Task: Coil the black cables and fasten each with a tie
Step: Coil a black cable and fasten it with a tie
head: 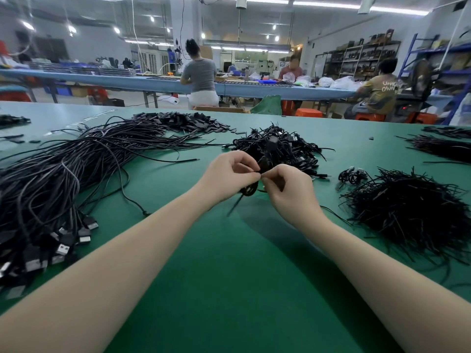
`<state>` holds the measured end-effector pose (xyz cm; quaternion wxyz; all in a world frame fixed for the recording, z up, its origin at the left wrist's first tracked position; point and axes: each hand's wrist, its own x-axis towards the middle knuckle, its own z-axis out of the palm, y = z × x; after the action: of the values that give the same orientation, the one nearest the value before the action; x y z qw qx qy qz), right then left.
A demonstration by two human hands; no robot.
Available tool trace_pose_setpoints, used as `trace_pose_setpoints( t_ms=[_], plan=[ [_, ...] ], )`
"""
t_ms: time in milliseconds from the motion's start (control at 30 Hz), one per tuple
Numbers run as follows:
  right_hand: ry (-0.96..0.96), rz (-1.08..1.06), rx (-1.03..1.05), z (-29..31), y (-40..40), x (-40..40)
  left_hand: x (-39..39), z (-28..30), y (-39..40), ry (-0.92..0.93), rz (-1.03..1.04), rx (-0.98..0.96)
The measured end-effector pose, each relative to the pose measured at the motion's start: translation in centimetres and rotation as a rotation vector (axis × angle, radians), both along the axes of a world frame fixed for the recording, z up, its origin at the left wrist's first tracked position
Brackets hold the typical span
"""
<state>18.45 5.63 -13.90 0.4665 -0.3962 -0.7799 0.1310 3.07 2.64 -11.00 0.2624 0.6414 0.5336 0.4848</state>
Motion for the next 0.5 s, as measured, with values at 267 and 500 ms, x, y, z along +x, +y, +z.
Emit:
trace_pose_setpoints(
  t_ms=[267, 500],
  plan=[
    [-0.305, -0.193, 0.63, 0.4, -0.9, 0.6, 0.4, 1.2, -0.4, -0.659, -0.184, -0.55],
    [-0.136, -0.22, 0.434, 0.3, -0.8, 0.5, -0.4, 0.3, -0.1, -0.133, -0.117, -0.3]
  ],
)
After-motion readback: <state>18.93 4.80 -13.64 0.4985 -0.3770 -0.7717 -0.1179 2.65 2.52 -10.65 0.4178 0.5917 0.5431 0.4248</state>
